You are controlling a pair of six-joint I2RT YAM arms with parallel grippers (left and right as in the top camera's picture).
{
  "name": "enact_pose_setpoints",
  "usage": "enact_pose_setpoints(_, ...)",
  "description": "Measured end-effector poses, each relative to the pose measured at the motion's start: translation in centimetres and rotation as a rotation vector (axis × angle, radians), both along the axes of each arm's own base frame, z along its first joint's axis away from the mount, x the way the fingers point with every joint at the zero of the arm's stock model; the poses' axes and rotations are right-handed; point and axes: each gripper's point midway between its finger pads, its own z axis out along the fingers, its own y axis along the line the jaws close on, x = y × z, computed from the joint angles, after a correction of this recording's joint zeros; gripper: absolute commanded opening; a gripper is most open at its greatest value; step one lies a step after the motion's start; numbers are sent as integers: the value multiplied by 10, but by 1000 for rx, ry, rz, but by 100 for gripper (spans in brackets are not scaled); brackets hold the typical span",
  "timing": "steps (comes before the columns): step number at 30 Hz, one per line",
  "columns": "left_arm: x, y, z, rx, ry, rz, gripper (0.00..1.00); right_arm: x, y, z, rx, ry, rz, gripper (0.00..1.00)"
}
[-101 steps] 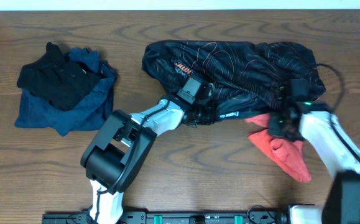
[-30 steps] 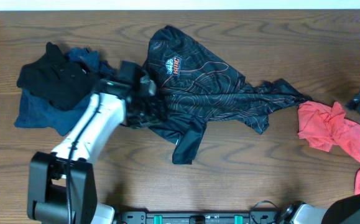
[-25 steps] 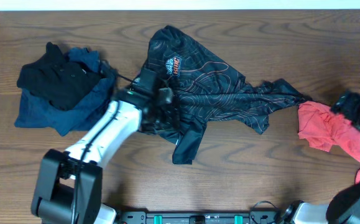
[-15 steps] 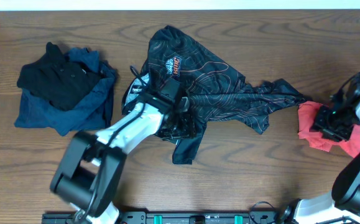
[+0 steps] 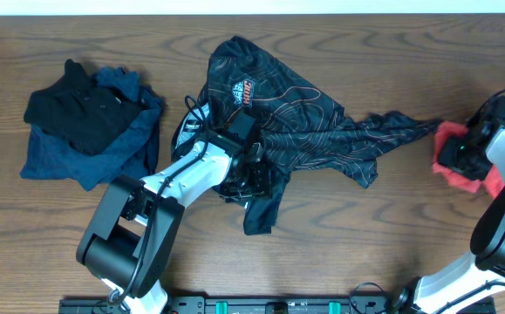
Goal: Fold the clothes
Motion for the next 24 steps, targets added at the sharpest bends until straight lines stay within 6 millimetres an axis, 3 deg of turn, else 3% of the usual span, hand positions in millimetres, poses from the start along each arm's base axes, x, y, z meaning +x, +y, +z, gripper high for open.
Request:
enact_pose_setpoints(5,-6,5,0,18,30,3,61,-9,-63,17,-123,-3,-193,58)
enact_pose_setpoints(9,-9,16,-1,42,63,27,64,-16,-108,53,-156,-34,-346,65)
enact_pose_setpoints(12,-7,29,-2,61,84,54,68,-9,-122,83,-149,-74,-376,69)
enact_pose_setpoints(16,0,41,0,65,65,59,75,5,-100,106,-76,-87,-314,72)
enact_pose_setpoints(24,14,45,8,77,-62,-14,84,21,-15,105,50,-5,-128,77)
